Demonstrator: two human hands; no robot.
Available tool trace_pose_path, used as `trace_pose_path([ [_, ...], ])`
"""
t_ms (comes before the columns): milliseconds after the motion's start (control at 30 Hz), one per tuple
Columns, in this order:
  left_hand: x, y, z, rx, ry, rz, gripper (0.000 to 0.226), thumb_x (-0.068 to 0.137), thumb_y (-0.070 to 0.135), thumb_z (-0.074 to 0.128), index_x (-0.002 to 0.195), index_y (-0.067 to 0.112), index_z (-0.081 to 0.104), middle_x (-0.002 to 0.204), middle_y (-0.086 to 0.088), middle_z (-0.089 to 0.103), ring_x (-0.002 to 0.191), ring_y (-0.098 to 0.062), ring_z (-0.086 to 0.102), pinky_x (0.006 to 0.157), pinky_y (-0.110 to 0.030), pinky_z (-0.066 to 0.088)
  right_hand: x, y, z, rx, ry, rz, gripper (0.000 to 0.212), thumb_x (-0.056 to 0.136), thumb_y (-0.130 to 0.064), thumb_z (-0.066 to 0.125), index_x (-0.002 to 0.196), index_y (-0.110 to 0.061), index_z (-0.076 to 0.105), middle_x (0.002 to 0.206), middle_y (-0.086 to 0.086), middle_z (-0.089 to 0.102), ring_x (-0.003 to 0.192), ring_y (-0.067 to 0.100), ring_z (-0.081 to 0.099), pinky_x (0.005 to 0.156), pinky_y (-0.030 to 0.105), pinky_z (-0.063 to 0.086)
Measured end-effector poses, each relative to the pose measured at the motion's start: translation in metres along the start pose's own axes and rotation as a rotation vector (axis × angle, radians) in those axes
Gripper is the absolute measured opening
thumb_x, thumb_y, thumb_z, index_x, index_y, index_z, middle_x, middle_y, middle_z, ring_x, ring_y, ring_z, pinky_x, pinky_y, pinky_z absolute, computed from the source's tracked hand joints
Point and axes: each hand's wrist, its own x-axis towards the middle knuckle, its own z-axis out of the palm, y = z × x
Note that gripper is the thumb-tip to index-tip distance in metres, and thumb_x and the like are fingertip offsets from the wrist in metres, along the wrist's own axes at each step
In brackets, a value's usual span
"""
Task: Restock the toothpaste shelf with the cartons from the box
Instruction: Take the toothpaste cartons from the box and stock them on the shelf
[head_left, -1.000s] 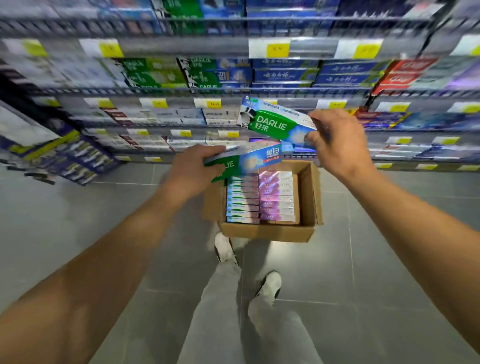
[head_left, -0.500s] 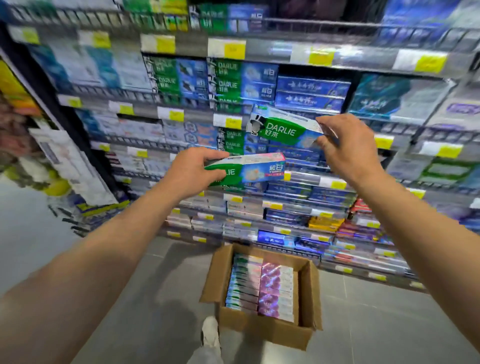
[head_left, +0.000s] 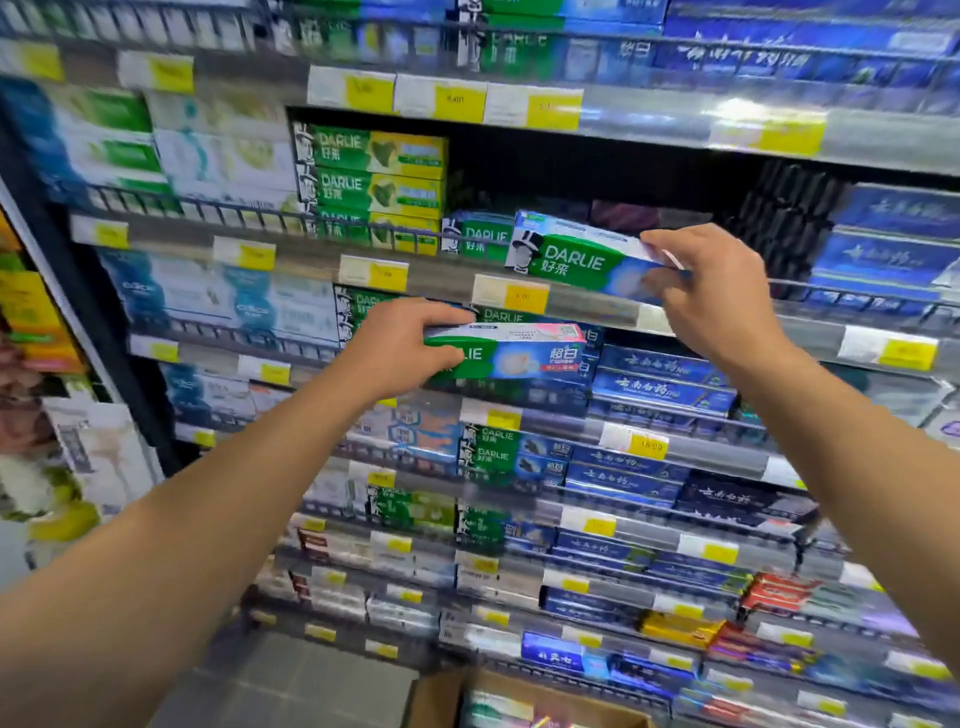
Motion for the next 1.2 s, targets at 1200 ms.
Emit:
trace_pose_path([
  [1200,0.110,-0.081,-0.038,-0.084,-0.097,0.153,0.043,0.083,0.022,0.072,0.124,0.028,0.063,0.132,0.005,0.058,0.120,-0.012,0.053,0.096,-0.021,0.037,0.117,-0.034,0.111,-0.159,-0.230,0.187,0.033,0.089,-0.017,0.060,0.122,-0.018,0.065,0.123,0.008,0.066,0.116,0.031,0.057,0.099,0.038,0.046],
])
